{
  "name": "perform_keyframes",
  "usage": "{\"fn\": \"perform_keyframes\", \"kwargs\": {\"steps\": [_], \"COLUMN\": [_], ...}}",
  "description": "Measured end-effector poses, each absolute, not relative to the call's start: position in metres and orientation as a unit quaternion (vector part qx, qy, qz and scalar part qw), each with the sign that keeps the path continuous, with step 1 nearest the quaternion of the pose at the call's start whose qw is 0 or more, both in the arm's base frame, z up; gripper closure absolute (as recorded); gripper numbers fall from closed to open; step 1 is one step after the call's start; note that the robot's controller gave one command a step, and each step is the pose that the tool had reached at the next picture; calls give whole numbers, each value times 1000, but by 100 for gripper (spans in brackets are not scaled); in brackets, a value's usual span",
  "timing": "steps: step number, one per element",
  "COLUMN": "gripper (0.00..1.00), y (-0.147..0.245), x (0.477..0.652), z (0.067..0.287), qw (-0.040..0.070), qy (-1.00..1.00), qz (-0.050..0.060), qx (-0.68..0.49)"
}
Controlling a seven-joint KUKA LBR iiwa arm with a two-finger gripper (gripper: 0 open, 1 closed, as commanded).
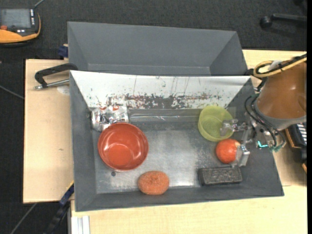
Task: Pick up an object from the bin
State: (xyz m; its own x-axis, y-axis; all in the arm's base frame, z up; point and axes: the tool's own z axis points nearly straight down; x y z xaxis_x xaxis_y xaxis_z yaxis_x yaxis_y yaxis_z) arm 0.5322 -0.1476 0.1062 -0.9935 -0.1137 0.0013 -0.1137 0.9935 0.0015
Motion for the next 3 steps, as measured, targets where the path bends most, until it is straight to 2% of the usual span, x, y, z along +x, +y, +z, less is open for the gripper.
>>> {"fn": "perform_keyframes", "kwargs": {"steps": [3], "gripper": [0], "y": [-147], "x": [532], "z": [106], "qw": [1], "qy": [-998], "qz": [-1], "qx": [57]}}
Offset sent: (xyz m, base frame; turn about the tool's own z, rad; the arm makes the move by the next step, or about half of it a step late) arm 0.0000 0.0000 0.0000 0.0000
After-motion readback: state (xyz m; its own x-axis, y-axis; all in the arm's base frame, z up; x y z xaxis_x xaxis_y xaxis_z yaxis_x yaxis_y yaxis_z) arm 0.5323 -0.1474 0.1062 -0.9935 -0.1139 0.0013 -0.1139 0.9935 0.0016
